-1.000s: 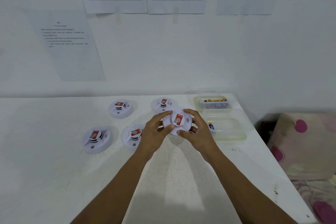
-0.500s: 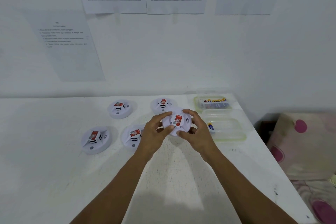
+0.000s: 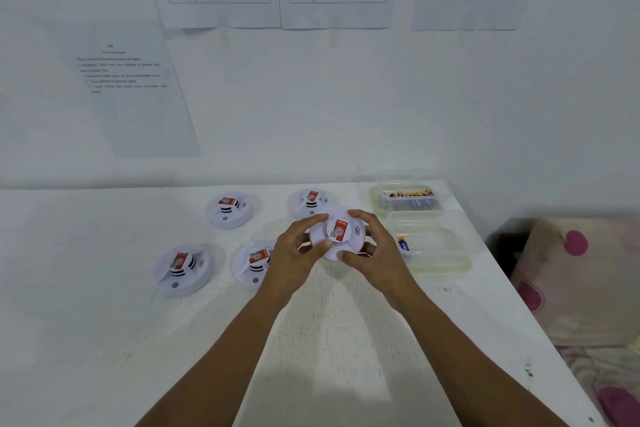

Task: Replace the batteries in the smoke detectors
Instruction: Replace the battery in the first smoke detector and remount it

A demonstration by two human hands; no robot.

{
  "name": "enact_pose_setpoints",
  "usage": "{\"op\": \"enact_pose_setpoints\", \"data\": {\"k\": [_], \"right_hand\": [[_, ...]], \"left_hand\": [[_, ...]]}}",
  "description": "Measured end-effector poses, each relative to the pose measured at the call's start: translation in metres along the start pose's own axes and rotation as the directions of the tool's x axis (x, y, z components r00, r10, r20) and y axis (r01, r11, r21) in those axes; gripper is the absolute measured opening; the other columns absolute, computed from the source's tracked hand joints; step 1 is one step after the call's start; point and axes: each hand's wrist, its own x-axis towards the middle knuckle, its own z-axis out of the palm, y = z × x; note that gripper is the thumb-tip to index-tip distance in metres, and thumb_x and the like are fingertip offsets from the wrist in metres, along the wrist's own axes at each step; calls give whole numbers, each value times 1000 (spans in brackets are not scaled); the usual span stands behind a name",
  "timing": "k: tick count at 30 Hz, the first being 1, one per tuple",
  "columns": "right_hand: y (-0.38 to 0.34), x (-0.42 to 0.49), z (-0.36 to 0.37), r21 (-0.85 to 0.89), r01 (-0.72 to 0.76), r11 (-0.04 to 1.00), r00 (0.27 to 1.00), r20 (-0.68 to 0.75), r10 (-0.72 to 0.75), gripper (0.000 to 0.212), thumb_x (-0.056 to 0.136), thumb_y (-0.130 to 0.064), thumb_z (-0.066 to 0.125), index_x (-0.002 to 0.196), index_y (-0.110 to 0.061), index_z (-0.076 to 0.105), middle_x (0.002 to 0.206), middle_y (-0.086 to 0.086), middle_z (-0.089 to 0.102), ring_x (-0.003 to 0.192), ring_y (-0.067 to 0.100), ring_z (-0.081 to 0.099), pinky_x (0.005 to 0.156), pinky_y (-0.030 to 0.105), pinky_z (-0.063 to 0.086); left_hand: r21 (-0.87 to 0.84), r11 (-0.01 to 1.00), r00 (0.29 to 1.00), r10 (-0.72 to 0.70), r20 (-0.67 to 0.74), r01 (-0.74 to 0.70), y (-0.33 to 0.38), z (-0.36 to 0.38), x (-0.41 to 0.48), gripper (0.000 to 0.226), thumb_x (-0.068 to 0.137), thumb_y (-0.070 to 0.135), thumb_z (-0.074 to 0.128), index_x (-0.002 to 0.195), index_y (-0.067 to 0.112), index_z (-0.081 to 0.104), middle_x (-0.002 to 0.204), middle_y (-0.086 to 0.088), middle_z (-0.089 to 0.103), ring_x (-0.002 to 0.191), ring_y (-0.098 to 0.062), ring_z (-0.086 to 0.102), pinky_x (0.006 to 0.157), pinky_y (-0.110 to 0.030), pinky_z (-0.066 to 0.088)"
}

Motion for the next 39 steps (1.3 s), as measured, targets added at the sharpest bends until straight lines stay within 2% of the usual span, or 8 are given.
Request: {"op": "enact_pose_setpoints", "data": {"k": [6,20,30,39], "right_hand": [[0,3,-1,2,4,1000,1000,-18,-4,62,76,-5,80,123,-35,53,124,-9,58,110,15,61,84,33,59],[4,8,0,-15,-9,1000,1000,-25,9,62,75,-9,81,122,-39,53,126,-7,57,110,17,61,83,37,60],[2,10,1,4,-17,1000,1000,-20,17,62,76,-7,80,120,-42,54,125,-9,57,103,12,64,79,32,61],[2,12,0,11,-11,1000,1000,-12,11,62,76,-6,80,121,-40,54,123,-6,58,103,15,65,81,36,61]], "left_hand": [[23,1000,1000,21,9,-21,2,2,3,40,87,20,72,117,42,59,130,1,61,114,-17,62,87,-25,56],[24,1000,1000,15,3,-15,0,3,5,39,87,20,71,118,39,59,130,-1,61,113,-17,63,81,-20,55],[30,999,1000,20,-3,-20,-1,2,7,39,87,20,71,118,40,59,130,-1,61,113,-17,63,85,-23,56],[44,999,1000,13,-12,-13,-2,2,10,39,86,20,71,119,36,59,131,-1,61,113,-18,63,88,-26,56]]}}
